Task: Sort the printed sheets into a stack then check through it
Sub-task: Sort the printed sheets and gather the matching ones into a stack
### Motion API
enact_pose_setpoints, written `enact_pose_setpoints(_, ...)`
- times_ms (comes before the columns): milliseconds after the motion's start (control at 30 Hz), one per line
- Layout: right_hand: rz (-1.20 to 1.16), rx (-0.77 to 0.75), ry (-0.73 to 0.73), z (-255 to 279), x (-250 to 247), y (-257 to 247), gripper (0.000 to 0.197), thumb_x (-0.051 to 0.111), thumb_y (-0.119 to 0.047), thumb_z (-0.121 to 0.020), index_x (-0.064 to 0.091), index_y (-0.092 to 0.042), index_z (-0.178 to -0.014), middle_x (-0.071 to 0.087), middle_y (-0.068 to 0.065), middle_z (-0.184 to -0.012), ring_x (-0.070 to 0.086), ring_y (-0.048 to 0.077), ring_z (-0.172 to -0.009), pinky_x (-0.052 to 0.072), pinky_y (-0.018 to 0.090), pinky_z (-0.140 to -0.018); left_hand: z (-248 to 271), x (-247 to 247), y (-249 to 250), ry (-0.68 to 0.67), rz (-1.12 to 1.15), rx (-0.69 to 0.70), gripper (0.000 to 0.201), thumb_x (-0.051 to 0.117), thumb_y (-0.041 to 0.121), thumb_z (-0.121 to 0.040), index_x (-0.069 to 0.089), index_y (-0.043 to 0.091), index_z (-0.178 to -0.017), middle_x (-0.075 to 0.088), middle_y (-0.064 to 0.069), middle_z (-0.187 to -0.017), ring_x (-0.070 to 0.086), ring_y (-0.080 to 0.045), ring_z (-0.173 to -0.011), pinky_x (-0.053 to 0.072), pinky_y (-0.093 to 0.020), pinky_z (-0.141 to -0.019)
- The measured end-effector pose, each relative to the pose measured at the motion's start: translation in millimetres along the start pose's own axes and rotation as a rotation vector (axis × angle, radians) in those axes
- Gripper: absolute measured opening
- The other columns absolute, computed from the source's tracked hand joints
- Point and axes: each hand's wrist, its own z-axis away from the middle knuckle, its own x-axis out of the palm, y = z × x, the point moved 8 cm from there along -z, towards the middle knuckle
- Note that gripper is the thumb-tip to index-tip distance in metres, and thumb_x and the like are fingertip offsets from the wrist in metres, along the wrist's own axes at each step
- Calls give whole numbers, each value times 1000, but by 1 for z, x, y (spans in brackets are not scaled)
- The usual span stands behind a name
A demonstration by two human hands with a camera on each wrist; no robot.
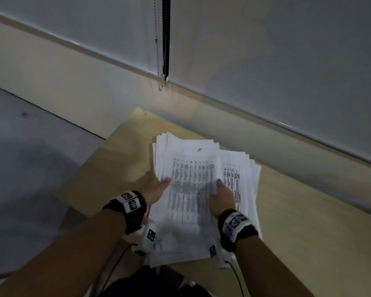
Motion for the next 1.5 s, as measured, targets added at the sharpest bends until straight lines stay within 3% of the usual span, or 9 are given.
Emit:
enact_pose_setpoints(100, 141, -24, -16, 0, 16, 8, 63, 51, -20, -93, 28, -11, -151, 38, 10, -151, 35, 32, -138, 33, 45, -111, -8, -12, 4, 126, -186, 104, 79, 61, 25, -95, 13, 4, -154, 25, -14, -161, 32, -31, -145, 29, -41, -118)
enact_pose_setpoints(200, 138, -38, 52, -2, 5, 22, 59, 55, -37, -89, 45, -7, -138, 41, 10, -148, 36, 30, -137, 30, 44, -113, -4, -30, 8, 179, -117, 195, 67, 63, 20, -94, 28, 13, -151, 37, -7, -156, 38, -27, -141, 32, -46, -117)
enact_pose_setpoints(400, -596, -97, 46, 10, -49, -12, 109, 86, -37, -70, 19, -20, -154, 34, 5, -156, 40, 26, -139, 37, 43, -112, 37, -69, 55, 106, 103, 451, 64, 70, 26, -83, 46, 17, -142, 60, -1, -136, 56, -22, -125, 42, -47, -109)
enact_pose_setpoints(567, -780, -322, 79, 32, -111, -76, 52, 85, -20, -73, 63, -2, -117, 74, 6, -94, 71, 11, -75, 59, 37, -69, 69, -86, 107, 111, 197, 580, 43, 69, 13, -90, 55, 19, -130, 67, 7, -119, 64, -12, -112, 49, -43, -103)
enact_pose_setpoints(733, -966, -536, 225, 68, -158, -104, 26, 80, -3, -75, 72, 4, -98, 77, 5, -87, 74, 17, -79, 61, 30, -68, 101, -104, 146, 333, 192, 818, 32, 63, 12, -94, 54, 24, -123, 62, 20, -113, 60, 17, -101, 46, -8, -90)
enact_pose_setpoints(933, -863, -459, 218, 59, -123, -85, 36, 84, -9, -73, 72, -6, -107, 77, 5, -97, 75, 23, -89, 60, 48, -83, 81, -76, 110, 247, 208, 748, 58, 71, 15, -88, 45, 14, -140, 63, 10, -130, 57, 0, -123, 46, -16, -100)
enact_pose_setpoints(1133, -927, -498, 241, 65, -133, -92, 33, 85, -6, -71, 78, -36, -84, 77, -5, -81, 74, 15, -76, 62, 43, -75, 76, -80, 106, 390, 365, 619, 19, 79, 18, -80, 68, 21, -96, 70, 19, -85, 66, 15, -71, 51, -7, -64)
enact_pose_setpoints(1367, -836, -401, 100, 61, -115, -77, 31, 86, -10, -71, 73, -10, -99, 78, 2, -90, 75, 18, -84, 61, 42, -80, 62, -64, 93, 194, 269, 574, 33, 85, 12, -73, 70, 31, -95, 75, 25, -88, 71, 5, -87, 53, -17, -76)
enact_pose_setpoints(1500, -877, -322, 148, 60, -110, -75, 52, 93, -29, -62, 69, 3, -96, 73, 23, -94, 69, 45, -86, 58, 58, -74, 58, -63, 88, 243, 336, 521, 30, 85, 18, -74, 72, 25, -100, 77, 13, -92, 73, -5, -91, 56, -25, -81)
